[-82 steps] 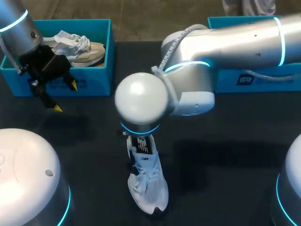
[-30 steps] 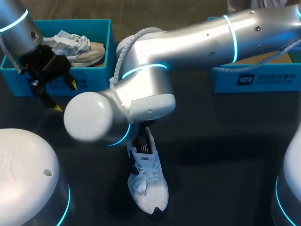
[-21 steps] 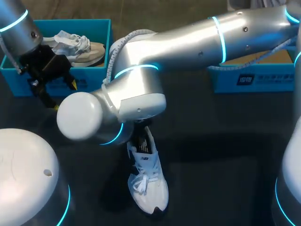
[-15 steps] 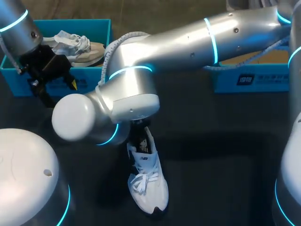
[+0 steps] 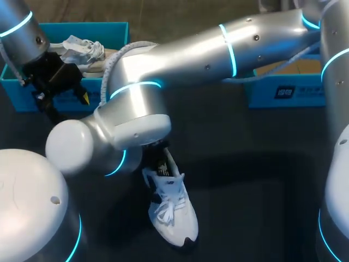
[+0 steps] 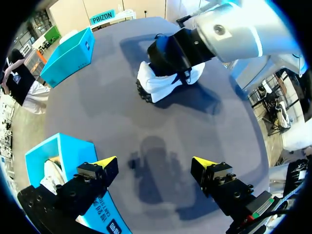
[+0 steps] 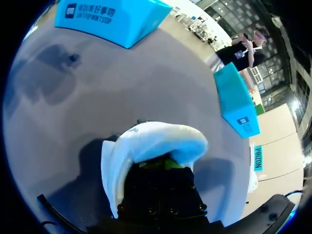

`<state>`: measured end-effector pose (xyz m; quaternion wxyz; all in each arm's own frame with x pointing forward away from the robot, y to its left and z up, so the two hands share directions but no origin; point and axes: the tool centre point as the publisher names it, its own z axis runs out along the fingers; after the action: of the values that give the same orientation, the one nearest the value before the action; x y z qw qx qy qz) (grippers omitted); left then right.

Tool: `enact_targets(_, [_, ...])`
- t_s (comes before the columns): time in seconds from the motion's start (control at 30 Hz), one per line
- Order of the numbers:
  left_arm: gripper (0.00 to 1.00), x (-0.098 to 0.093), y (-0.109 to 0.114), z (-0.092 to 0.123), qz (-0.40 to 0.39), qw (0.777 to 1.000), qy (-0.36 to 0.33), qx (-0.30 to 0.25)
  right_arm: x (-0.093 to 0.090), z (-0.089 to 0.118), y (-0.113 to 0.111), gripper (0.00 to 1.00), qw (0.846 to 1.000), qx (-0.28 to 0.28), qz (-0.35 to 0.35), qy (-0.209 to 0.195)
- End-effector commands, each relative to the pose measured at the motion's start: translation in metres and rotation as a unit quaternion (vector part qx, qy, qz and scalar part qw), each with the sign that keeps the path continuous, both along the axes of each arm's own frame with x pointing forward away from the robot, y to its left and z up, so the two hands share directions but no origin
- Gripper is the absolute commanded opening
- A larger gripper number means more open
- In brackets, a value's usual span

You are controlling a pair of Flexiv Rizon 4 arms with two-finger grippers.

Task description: Take the shoe out of the shoebox, open the shoe tongue, remove and reinsert the insole, then place the shoe into the shoebox

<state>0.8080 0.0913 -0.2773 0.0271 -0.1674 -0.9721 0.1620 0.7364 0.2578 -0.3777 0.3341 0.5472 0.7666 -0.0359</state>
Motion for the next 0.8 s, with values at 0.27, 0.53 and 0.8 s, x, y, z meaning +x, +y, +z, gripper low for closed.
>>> enact_targets(0.27, [1.0, 0.0, 0.0, 0.0, 0.0, 1.0, 0.0, 0.001, -0.009, 0.001, -0.001, 0.0, 0.986, -0.026, -0.138, -0.094])
enact_targets(0.53, [1.0, 0.0, 0.0, 0.0, 0.0, 1.0, 0.0, 0.001, -0.009, 0.0, -0.004, 0.0, 0.982, -0.041, -0.149, -0.111])
enact_targets(0.8, [1.0, 0.0, 0.0, 0.0, 0.0, 1.0, 0.0, 0.001, -0.001, -0.019, -0.012, 0.0, 0.985, -0.026, -0.151, -0.074])
